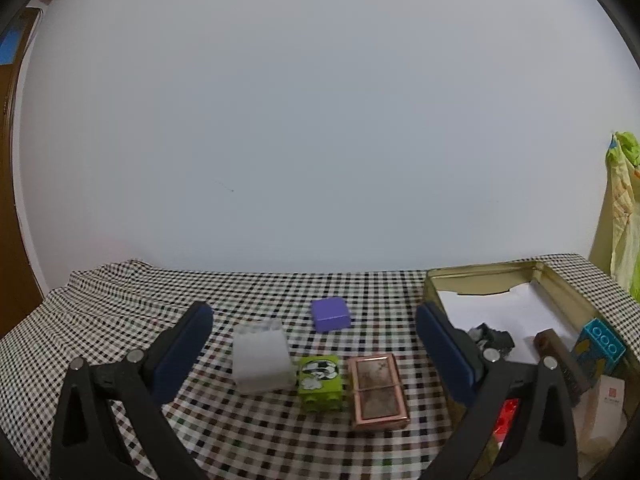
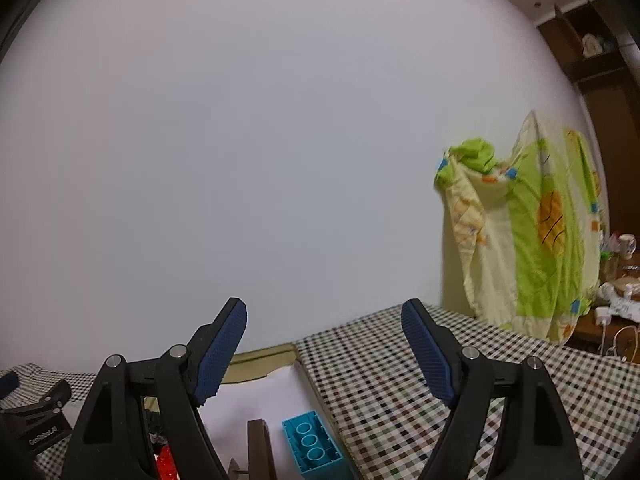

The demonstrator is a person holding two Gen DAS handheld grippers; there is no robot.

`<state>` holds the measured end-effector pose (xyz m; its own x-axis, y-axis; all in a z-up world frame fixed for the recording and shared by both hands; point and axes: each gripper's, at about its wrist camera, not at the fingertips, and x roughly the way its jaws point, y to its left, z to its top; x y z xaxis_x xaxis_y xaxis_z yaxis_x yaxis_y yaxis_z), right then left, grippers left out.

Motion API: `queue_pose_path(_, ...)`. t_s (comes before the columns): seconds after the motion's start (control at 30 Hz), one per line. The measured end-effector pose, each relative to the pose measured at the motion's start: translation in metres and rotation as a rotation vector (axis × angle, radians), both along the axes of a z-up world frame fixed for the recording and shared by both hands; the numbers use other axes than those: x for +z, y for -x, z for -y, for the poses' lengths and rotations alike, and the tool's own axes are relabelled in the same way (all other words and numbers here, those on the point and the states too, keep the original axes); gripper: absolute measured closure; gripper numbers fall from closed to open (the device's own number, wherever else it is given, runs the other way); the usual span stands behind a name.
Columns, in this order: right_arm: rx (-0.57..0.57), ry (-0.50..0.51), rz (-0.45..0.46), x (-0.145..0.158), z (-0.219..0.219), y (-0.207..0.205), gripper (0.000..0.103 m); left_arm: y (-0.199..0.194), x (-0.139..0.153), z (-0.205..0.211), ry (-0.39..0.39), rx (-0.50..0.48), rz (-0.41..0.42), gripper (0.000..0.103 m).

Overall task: Organize rigid objects
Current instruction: 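Withdraw both open tools from the tray toward the remaining objects, then grasp the green soccer-print Lego brick with the right tool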

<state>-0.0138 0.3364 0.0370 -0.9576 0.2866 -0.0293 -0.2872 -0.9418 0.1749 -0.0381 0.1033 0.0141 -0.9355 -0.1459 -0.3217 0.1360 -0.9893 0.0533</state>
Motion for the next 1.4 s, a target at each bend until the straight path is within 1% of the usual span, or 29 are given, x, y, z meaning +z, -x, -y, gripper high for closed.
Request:
queue_pose_path(0.07, -0.011, 0.003, -0.007, 0.0, 0.004, -0.003, 0.021, 0.0, -0.002, 0.003, 0.0, -0.003, 0.006, 0.001)
queue_pose_path(0.13, -0.02, 0.004, -0.015, -0.001, 0.008, -0.005, 0.021, 0.0, -0.002, 0.007, -0.018, -0.011, 0.012, 0.001)
queue_pose_path(0.27, -0.042, -0.045, -0.029, -0.001, 0.02, -0.009, 0.021, -0.004, -0.002, 0.011, -0.038, -0.04, 0.013, 0.001)
queue_pose_path(0.4, -0.081, -0.022, -0.041, -0.002, 0.021, -0.016, 0.021, -0.007, -0.002, 0.014, -0.048, -0.053, 0.014, 0.001)
queue_pose_path(0.53, -0.1, -0.011, -0.045, -0.003, 0.027, -0.023, 0.021, -0.005, -0.004, 0.017, -0.062, -0.065, 0.036, 0.001)
queue_pose_path(0.77, -0.09, -0.025, -0.056, -0.005, 0.053, -0.036, 0.021, -0.002, -0.008, 0.026, -0.068, -0.069, 0.057, 0.001)
queue_pose_path(0.97, -0.043, -0.025, -0.032, -0.004, 0.076, -0.036, 0.021, -0.001, -0.01, 0.04, -0.038, -0.045, 0.06, 0.001)
queue_pose_path(1.17, 0.023, -0.015, 0.02, -0.005, 0.1, -0.022, 0.021, 0.004, -0.012, 0.075, -0.055, 0.022, 0.071, 0.001)
queue_pose_path(1.4, 0.123, -0.028, 0.085, -0.008, 0.135, -0.001, 0.021, 0.008, -0.015, 0.114, -0.052, 0.101, 0.094, 0.001)
